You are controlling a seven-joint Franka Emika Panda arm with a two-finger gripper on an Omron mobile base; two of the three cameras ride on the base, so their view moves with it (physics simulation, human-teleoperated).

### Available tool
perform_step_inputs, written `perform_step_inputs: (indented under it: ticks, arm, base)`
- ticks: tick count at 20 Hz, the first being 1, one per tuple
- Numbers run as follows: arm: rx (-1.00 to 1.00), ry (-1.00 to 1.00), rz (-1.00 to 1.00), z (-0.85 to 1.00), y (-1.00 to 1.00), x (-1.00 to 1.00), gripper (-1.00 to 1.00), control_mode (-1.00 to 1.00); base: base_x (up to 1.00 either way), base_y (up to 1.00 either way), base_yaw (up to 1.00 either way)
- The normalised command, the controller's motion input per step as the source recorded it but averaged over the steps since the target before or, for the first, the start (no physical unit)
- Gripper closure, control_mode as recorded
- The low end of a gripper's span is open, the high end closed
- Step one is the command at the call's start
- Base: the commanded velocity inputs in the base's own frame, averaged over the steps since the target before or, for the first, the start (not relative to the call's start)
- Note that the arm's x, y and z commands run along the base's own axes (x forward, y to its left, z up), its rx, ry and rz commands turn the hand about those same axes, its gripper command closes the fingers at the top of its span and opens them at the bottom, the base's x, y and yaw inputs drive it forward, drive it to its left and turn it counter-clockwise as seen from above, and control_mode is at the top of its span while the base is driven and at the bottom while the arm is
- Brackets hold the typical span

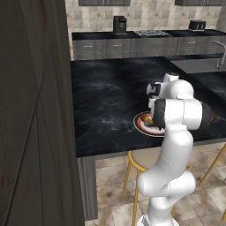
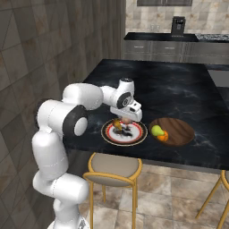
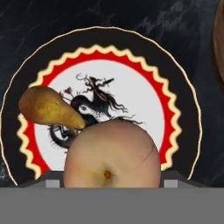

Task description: Take the fruits from the plate on the dining counter and place two fruits in each bowl.

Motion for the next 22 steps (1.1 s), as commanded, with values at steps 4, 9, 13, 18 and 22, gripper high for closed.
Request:
perform_step_inputs:
  ticks: [4,9,13,18,22]
  arm:
    - [0.0,-0.03,0.09,0.68,0.36,-0.56,1.0,-1.0]
    - [-0.07,0.0,0.01,0.59,0.46,-0.51,1.0,-1.0]
    - [-0.11,0.0,0.03,0.39,0.5,-0.51,1.0,-1.0]
    - [-0.05,0.0,0.08,0.25,0.29,-0.33,1.0,-1.0]
    - [0.0,0.0,0.07,0.23,0.13,-0.06,1.0,-1.0]
  base:
    - [0.0,0.0,0.0]
    - [0.0,0.0,0.0]
    - [0.0,0.0,0.0]
    - [0.0,0.0,0.0]
    - [0.0,0.0,0.0]
